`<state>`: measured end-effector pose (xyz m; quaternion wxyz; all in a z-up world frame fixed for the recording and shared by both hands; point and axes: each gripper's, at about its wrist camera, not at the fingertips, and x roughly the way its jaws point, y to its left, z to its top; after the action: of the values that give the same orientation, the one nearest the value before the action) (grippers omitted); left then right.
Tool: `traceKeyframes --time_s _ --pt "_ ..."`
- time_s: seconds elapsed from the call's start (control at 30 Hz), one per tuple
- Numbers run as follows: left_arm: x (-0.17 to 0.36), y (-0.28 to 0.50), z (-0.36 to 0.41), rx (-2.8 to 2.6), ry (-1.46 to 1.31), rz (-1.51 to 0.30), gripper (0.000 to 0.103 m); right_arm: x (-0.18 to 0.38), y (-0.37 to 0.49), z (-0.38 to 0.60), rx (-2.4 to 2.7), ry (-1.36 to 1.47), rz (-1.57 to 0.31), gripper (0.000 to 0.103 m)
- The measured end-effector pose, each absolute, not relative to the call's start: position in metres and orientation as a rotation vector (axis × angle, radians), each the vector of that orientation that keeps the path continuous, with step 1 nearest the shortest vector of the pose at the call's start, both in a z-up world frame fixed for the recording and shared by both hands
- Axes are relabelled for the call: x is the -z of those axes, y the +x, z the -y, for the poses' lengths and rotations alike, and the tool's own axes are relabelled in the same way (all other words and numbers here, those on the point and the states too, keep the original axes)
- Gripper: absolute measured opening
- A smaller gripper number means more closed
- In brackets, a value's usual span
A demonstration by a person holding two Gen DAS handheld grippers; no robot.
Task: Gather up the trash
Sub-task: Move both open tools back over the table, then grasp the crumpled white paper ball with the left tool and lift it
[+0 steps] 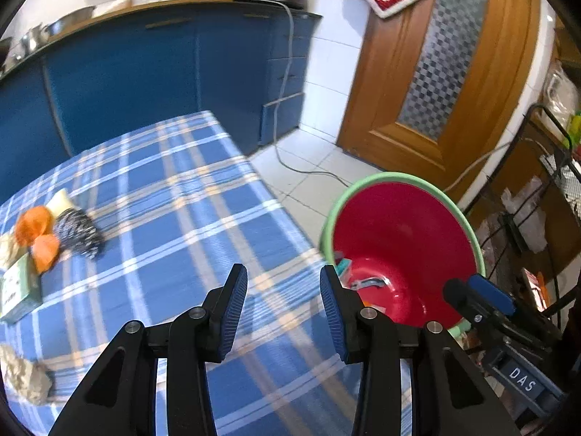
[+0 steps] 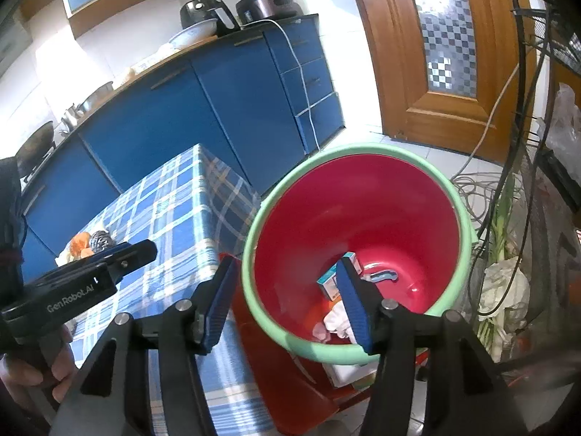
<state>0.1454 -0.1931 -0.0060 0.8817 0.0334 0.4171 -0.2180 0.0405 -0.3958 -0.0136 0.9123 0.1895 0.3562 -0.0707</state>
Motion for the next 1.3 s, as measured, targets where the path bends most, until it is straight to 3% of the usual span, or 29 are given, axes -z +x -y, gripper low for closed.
traceKeyframes --time_s 0.6,1.3 --pt "-0.004 0.136 0.084 0.250 -0.046 -0.845 0.043 0.003 0.048 0.348 0.071 0.336 -0.745 0.069" --pt "0.005 0.129 -0.035 -0.006 -0.155 -0.836 0.048 0.003 0.064 0.288 -0.022 0.253 -0.790 0.071"
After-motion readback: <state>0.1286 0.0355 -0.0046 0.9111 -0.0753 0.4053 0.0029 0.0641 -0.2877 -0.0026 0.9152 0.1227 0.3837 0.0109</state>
